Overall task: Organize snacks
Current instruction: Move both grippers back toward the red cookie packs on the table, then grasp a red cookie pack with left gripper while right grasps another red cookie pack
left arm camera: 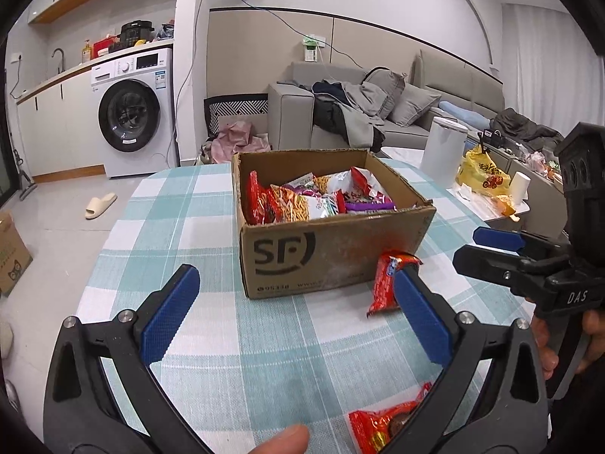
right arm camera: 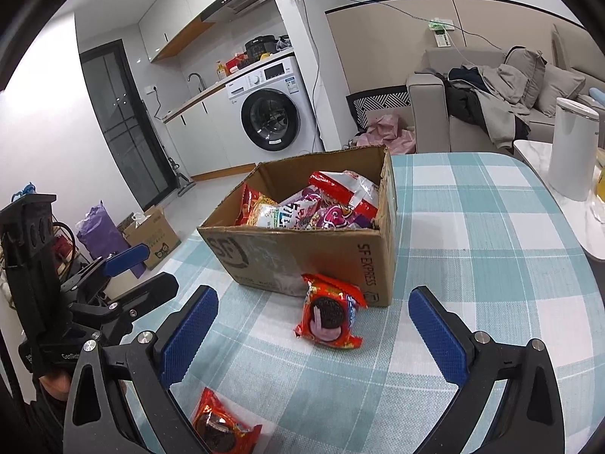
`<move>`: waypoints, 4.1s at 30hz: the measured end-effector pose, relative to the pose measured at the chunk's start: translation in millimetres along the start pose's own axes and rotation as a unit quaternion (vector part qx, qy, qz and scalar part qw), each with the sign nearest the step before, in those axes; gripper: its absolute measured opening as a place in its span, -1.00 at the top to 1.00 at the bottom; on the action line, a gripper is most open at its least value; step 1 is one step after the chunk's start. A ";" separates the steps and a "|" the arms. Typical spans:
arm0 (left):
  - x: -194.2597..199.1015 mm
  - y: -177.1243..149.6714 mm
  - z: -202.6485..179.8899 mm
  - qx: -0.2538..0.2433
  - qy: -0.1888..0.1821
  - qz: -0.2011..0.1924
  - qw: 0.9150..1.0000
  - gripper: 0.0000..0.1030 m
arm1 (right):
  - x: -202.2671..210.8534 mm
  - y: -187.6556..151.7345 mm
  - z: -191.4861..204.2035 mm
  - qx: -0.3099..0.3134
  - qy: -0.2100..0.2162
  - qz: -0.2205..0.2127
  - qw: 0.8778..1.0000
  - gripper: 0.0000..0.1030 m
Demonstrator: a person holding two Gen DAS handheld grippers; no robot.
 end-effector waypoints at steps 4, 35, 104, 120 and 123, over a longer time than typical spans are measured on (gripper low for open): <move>4.3 -5.4 -4.0 -0.002 0.003 0.000 1.000 -0.98 | 3.2 -4.8 -0.1 -0.003 -0.001 0.002 1.000 -0.99; 10.6 -83.8 -29.9 -0.005 -0.008 0.078 0.997 -0.98 | 33.6 -70.8 0.1 -0.026 -0.051 0.005 0.998 -0.99; -45.0 -49.1 16.1 0.031 -0.022 0.096 0.995 0.04 | -72.4 -22.5 6.6 -0.009 -0.065 0.087 0.994 -0.85; -63.4 -45.8 22.8 0.029 -0.013 0.093 0.995 0.04 | -99.2 -17.7 -2.9 -0.039 -0.054 0.099 0.993 0.08; -63.8 -46.9 21.4 0.025 -0.013 0.093 0.995 0.04 | -95.9 -18.9 -1.2 -0.035 -0.051 0.092 0.994 0.12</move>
Point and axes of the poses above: each gripper's, at about its wrist camera, not at the fingertips, and x roughly against the way its jaws point, z to its left, y to its top, the point moved 2 cm from there along -x, roughly the way its jaws point, and after that the axes turned 5 degrees about z, right-handed, at the moved point
